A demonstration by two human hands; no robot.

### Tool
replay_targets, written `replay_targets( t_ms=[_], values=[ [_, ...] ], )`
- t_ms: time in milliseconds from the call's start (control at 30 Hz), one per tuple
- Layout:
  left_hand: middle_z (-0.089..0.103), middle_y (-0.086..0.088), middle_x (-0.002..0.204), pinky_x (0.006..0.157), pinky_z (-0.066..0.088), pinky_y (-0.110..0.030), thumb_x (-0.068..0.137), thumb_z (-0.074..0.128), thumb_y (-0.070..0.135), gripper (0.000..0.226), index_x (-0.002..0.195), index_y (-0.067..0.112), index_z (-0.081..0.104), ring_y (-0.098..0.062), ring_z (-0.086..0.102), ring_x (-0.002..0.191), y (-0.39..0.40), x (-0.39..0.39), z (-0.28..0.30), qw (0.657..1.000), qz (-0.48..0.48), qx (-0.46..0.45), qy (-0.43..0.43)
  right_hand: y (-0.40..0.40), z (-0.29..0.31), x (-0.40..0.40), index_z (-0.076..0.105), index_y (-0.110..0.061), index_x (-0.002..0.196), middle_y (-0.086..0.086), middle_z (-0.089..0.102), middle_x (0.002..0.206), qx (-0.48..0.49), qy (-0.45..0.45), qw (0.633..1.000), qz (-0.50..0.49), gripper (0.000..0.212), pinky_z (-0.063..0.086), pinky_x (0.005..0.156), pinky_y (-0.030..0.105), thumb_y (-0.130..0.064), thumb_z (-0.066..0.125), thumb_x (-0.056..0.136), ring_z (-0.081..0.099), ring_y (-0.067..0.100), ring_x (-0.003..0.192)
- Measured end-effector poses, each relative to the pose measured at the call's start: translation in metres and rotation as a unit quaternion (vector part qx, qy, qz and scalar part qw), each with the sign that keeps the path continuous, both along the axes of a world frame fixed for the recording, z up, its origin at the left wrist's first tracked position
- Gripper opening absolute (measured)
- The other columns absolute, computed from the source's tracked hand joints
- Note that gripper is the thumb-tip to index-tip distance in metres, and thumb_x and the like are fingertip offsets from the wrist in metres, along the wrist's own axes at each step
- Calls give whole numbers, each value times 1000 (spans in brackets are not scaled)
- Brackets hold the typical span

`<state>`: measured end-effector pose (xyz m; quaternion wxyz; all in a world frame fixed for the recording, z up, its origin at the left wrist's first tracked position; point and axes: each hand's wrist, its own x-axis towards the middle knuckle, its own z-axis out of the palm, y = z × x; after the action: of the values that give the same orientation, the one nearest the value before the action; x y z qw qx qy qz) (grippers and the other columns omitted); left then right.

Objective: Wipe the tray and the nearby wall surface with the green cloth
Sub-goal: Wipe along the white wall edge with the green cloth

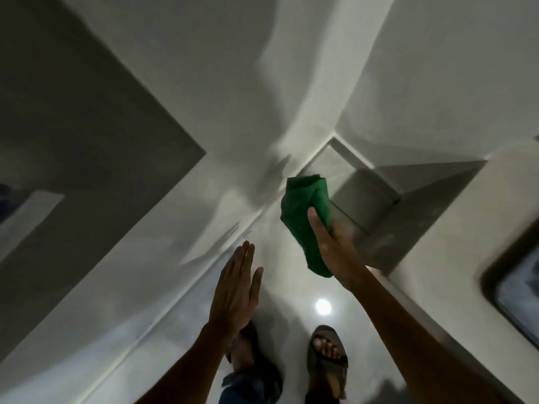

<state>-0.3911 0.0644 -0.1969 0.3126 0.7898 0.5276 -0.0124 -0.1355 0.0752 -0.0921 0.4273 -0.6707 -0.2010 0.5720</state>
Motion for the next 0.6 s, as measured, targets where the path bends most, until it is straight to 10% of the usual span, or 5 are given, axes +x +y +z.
replay_targets(
  t_ms=[133,300,400,500,600],
  values=[
    [18,3,184,139,21,-40,112,24,61,73,176,24,18,-12,14,170,-18,-27,-70,995,97,-35,12,-9,-99,-14,68,-36,104,-16,70,76,60,-157,976,136,14,52,63,30,-43,58,112,60,8,63],
    [15,7,185,134,14,-31,111,21,66,77,176,25,17,-14,17,170,-47,-50,-156,984,176,-26,8,-1,-243,-40,47,-25,164,4,60,161,239,-385,824,339,52,37,127,49,-35,50,113,51,26,149],
    [8,13,184,133,21,-34,108,22,73,79,175,34,13,-7,13,168,-67,-70,-206,982,186,-11,-5,2,-327,-71,29,-38,172,2,30,182,259,-409,708,514,65,18,135,70,-44,45,109,20,34,171],
    [44,-12,171,126,40,-33,111,30,68,78,167,14,38,-26,42,155,-73,-92,-247,985,151,86,-10,-1,-372,-89,33,-39,171,1,24,184,274,-404,685,541,79,17,133,75,-63,59,101,8,35,173],
    [50,-20,165,132,23,-26,113,34,61,77,159,-1,46,-33,45,150,-74,-100,-273,973,167,159,-2,1,-379,-88,37,-38,170,-1,26,184,303,-426,693,497,82,12,136,69,-70,61,98,11,29,173]
  ],
)
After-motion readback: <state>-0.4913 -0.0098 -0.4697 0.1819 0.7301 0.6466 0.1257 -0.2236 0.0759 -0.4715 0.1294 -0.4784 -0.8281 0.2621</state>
